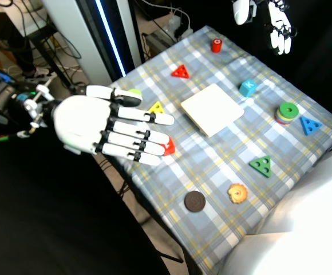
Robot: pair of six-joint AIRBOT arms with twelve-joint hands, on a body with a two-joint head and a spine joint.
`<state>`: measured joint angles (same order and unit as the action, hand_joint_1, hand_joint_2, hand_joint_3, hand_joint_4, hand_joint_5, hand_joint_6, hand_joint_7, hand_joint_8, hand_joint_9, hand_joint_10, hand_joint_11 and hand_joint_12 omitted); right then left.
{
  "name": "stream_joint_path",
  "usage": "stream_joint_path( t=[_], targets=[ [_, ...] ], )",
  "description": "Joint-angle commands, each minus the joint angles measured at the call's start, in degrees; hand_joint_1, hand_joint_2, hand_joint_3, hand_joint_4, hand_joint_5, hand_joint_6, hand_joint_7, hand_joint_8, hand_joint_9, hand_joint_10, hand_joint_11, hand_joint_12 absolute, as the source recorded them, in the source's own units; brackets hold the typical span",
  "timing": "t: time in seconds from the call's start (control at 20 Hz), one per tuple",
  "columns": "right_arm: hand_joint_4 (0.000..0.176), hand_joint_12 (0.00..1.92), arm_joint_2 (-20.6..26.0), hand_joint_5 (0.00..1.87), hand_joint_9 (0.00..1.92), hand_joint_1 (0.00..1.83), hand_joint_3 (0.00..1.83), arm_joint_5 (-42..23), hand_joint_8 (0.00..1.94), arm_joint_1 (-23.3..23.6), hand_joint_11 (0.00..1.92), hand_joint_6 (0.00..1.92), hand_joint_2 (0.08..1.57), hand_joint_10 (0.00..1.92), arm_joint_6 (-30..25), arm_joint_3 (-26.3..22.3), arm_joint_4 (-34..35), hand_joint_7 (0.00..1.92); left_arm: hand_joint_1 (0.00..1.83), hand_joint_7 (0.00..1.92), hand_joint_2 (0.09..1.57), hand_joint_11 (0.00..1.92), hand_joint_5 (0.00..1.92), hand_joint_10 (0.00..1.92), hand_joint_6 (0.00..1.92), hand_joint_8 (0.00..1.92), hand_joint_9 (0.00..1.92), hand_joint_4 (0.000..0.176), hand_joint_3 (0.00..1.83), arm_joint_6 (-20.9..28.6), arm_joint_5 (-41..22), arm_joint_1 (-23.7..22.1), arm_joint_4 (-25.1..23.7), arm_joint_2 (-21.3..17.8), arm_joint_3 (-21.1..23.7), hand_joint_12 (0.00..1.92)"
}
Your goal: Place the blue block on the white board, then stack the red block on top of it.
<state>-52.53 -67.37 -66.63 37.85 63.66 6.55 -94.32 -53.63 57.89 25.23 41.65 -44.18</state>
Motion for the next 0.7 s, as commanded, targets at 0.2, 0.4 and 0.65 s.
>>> stream_joint_path(
  t=[0.2,0.4,0.65],
  targets=[
    [0.000,0.64,0.0,0.66,0.49,0.94,0.01,-8.6,0.00,1.3,0.15,0.00,1.36,0.00,-1.6,-0.2,-1.1,0.57,0.74,0.31,1.05,0.00,0.31,0.01,0.00,0.00,0.26,0.176,0.00,-20.1,3.2,-7.4,5.7,4.5,-2.7,0.30],
    [0.000,0.65,0.1,0.68,0.52,0.90,0.00,-9.6,0.00,1.9,0.18,0.00,1.36,0.01,-2.7,-0.4,-3.2,0.59,0.81,0.30,1.02,0.02,0.27,0.01,0.00,0.01,0.27,0.176,0.00,-30.8,6.9,-9.8,11.2,7.4,-5.6,0.31],
    [0.000,0.64,0.1,0.68,0.55,0.90,0.00,-10.0,0.01,2.0,0.22,0.00,1.36,0.01,-2.7,-0.6,-4.3,0.62,0.84,0.30,1.04,0.00,0.28,0.00,0.00,0.00,0.25,0.176,0.00,-43.9,10.3,-13.5,17.7,11.6,-9.6,0.29]
  ],
)
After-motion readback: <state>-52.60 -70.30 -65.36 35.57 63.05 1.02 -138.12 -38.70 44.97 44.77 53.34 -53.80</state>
